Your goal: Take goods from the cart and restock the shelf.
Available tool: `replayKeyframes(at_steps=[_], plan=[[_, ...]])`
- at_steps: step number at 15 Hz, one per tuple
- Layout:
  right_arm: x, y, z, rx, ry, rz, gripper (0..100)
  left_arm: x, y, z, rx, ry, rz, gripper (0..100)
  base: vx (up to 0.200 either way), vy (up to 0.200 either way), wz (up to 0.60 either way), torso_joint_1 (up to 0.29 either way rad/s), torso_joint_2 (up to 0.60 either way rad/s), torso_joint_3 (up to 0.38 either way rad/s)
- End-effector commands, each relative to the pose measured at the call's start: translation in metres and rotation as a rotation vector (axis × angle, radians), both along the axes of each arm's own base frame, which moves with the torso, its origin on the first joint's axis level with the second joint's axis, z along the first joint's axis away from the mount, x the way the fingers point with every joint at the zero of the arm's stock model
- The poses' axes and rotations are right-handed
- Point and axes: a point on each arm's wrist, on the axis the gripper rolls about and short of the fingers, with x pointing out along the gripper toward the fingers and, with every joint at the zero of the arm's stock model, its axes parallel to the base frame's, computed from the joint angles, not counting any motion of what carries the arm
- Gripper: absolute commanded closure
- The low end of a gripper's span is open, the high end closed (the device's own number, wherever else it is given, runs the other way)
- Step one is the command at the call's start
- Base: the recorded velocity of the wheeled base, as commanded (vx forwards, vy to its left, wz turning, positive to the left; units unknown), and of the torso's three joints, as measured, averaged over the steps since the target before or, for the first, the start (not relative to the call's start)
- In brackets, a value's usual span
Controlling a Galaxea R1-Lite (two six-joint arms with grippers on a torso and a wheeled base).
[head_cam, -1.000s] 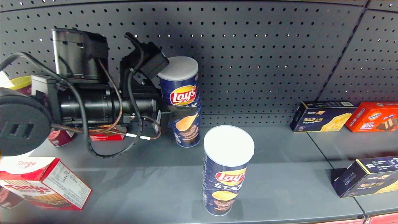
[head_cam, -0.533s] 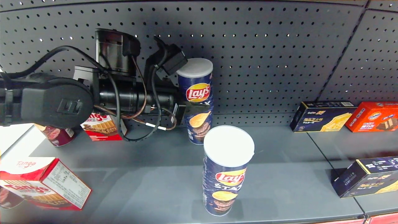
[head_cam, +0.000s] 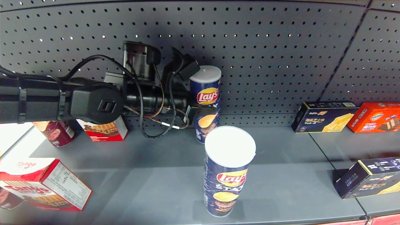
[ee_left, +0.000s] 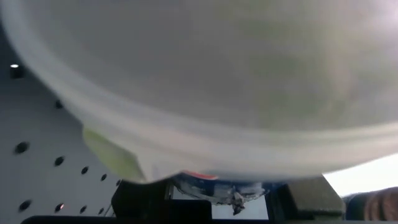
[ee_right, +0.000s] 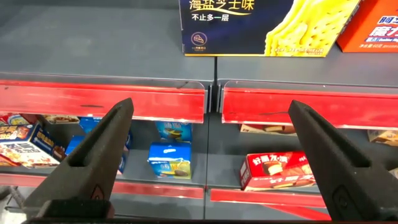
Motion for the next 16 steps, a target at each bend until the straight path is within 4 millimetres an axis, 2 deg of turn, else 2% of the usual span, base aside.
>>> replayKeyframes(at_steps=[1,10,11,15,16], plan=[[0.000,0.000,0.000,-0.001,0.003,0.001,0,0.007,-0.004,-0.009,0.009,0.016,0.000,100,0.000,0.000,0.00,0.000,0.00,0.000],[0.000,0.000,0.000,-0.001,0.002,0.001,0,0.012,-0.007,-0.023,0.028,0.041,-0.004,100,0.000,0.000,0.00,0.000,0.00,0.000],[0.000,0.000,0.000,-0.001,0.002,0.001,0,0.012,-0.007,-0.022,0.028,0.038,0.000,0,0.000,0.000,0.00,0.000,0.00,0.000],[0.000,0.000,0.000,-0.001,0.003,0.001,0,0.009,-0.005,-0.022,0.030,0.036,0.004,0,0.000,0.000,0.00,0.000,0.00,0.000],[0.000,0.000,0.000,-0.001,0.002,0.001,0,0.003,-0.002,-0.015,0.024,0.024,0.004,0,0.000,0.000,0.00,0.000,0.00,0.000]])
